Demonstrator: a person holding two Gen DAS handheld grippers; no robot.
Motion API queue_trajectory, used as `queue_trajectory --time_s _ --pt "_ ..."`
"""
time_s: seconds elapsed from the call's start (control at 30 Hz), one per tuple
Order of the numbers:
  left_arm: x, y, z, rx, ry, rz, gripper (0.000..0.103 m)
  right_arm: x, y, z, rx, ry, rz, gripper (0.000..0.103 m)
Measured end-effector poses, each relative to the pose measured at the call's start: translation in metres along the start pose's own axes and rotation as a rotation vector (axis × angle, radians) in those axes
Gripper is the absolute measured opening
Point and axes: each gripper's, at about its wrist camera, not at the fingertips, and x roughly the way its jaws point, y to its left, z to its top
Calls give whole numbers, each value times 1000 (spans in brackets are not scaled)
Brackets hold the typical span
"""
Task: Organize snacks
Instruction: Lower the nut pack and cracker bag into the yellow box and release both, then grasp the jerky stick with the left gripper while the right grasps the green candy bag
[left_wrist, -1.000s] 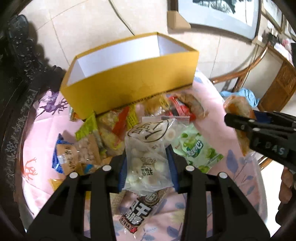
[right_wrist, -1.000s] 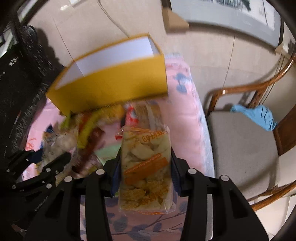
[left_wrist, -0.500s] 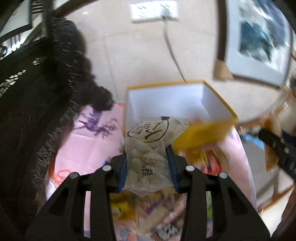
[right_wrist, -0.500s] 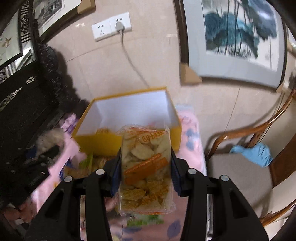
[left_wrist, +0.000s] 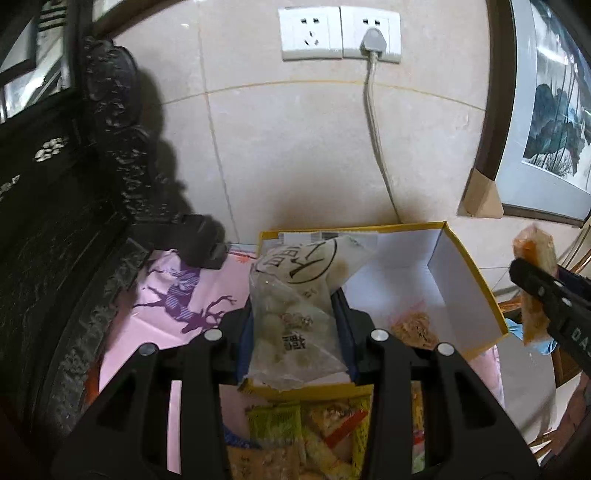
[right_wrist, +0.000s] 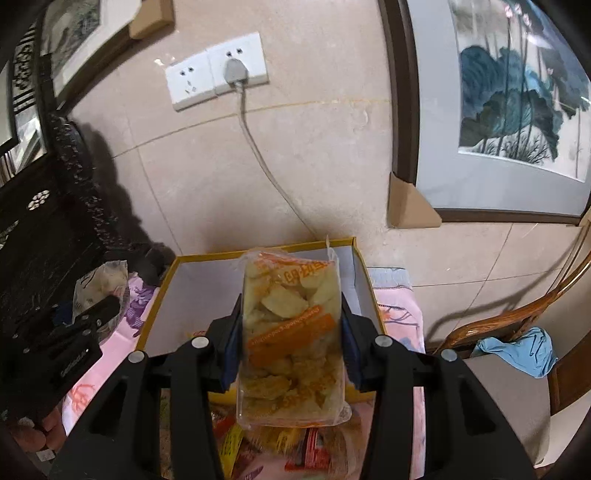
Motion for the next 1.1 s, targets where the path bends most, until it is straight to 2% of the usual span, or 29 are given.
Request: queue_trajectory --time_s 0.27,0.53,0.57,0.6,0.63,0.67,0.7,0.73,0.97,1.1 --pt "49 -10 11 29 28 11 38 46 -6 4 6 42 -1 46" --pt "70 -16 10 48 64 20 39 67 -7 6 0 54 -5 46" --pt "71 -14 10 33 65 13 49 68 -6 6 -2 47 -4 46" --pt "72 -13 11 16 66 7 68 68 -4 6 -21 47 -13 59" --pt "70 -11 11 -4 61 42 101 66 -4 6 -28 36 -23 94" --pt "66 -10 11 -18 31 83 101 61 -5 5 -24 5 -31 102" --pt "62 -11 11 -18 2 110 101 54 -6 5 -16 -26 -30 102" --pt "59 -11 12 -4 -16 105 101 53 -7 7 -14 -22 -27 102" --pt "43 8 9 -40 9 100 101 29 -23 7 52 -14 -51 102" --pt "19 24 -13 -11 29 122 101 3 -28 -26 18 40 -66 102"
